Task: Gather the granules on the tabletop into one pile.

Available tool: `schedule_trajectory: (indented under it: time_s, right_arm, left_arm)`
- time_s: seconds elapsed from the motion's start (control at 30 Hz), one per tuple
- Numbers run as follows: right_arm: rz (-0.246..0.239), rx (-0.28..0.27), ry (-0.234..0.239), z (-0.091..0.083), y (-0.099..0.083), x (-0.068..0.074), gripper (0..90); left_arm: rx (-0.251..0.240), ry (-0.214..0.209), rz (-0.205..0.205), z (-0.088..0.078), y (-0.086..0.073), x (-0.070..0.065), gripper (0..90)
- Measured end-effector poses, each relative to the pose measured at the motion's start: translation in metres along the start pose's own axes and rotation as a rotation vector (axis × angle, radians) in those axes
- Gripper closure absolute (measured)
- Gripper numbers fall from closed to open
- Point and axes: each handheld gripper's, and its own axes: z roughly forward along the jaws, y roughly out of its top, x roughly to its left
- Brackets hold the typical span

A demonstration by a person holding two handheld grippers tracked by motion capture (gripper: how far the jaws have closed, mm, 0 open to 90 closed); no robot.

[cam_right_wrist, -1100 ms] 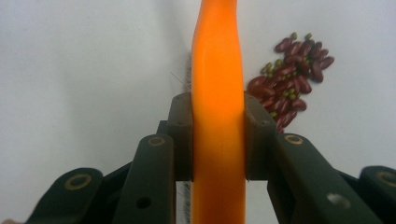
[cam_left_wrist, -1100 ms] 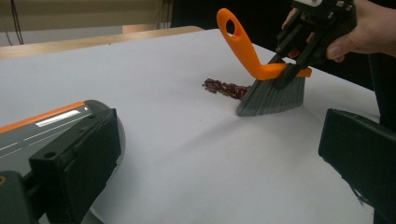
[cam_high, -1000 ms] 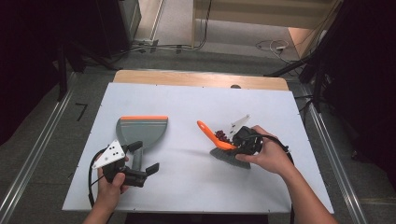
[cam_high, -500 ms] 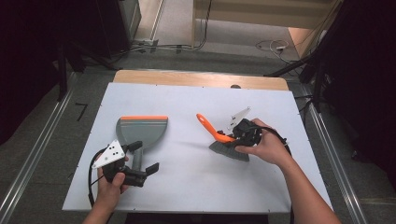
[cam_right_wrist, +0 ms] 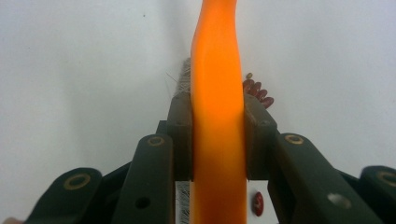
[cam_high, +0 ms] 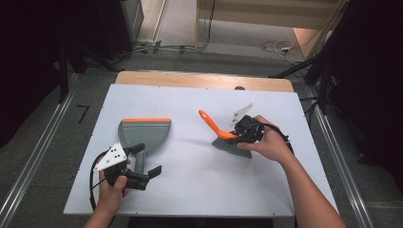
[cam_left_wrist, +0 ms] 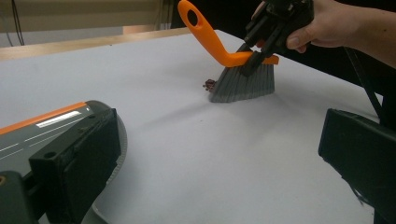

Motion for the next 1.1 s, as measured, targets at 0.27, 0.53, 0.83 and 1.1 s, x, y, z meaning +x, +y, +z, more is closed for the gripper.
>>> schedule_trajectory:
  time_s: [0.27, 0.53, 0.83, 1.1]
  right_arm:
    - [-0.009, 0.0, -0.009, 0.001, 0.004, -0.003, 68.3]
    - [0.008, 0.005, -0.014, 0.001, 0.007, -0.003, 68.5]
    - [0.011, -0.023, -0.027, -0.01, 0.007, 0.003, 68.6]
    - [0.043, -0.052, -0.044, -0.025, 0.006, 0.006, 68.6]
  left_arm:
    - [0.002, 0.001, -0.001, 0.0, 0.0, 0.0, 0.0]
    - [-0.003, -0.005, -0.003, 0.0, 0.0, 0.001, 0.0]
    - [0.0, -0.004, -0.001, 0.0, 0.0, 0.0, 0.0]
    - [-0.001, -0.005, 0.002, 0.0, 0.0, 0.0, 0.0]
